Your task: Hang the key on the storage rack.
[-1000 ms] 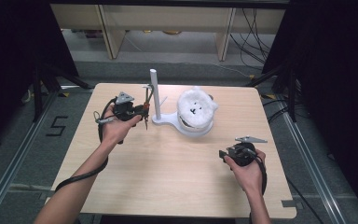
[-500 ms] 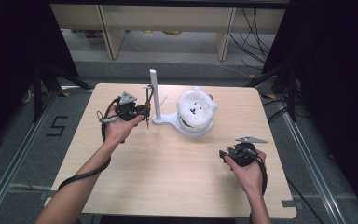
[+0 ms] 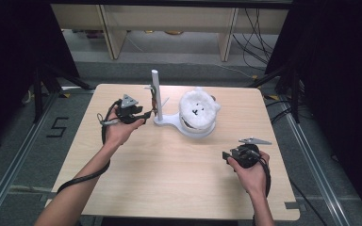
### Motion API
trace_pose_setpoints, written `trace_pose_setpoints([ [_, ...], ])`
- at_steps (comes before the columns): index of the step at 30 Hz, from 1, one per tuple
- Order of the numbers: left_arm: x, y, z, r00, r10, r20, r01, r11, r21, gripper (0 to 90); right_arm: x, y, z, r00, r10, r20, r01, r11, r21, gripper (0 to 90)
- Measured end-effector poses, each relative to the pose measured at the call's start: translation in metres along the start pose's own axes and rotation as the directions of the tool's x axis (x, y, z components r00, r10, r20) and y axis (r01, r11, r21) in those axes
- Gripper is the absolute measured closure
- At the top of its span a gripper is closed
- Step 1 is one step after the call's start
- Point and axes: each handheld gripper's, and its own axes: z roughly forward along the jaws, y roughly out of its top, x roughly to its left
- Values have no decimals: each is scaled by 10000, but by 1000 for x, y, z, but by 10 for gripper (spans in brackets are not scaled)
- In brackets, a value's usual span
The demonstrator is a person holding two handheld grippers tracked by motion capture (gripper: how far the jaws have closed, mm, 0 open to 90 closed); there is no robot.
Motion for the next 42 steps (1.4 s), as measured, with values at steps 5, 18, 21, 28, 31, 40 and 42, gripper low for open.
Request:
trace_pose_setpoints([
  [5,5,-5,-9,9994,324,-103,-322,9993,197,466,1,0,0,9999,6,149,-7,10000,54,539],
  [18,12,-24,-35,9984,451,-344,-440,9985,322,388,1,0,0,9999,-83,95,82,9999,93,539],
  [21,12,-31,-42,9987,428,-293,-419,9987,276,386,1,0,0,9999,-38,103,36,9999,123,539],
  [28,12,-50,-57,9989,287,-364,-283,9995,116,381,1,-1,2,10000,-18,-3,18,10000,-1,539],
  [31,11,-59,-63,9988,220,-440,-214,9997,131,380,2,-1,1,10000,-8,13,8,10000,77,539],
  [40,8,-90,-74,9991,-51,-429,54,10000,71,376,3,-1,2,10000,17,82,-18,9999,114,538],
  [42,6,-97,-75,9992,-153,-374,154,9999,22,376,2,-1,2,10000,-15,89,14,9999,111,538],
])
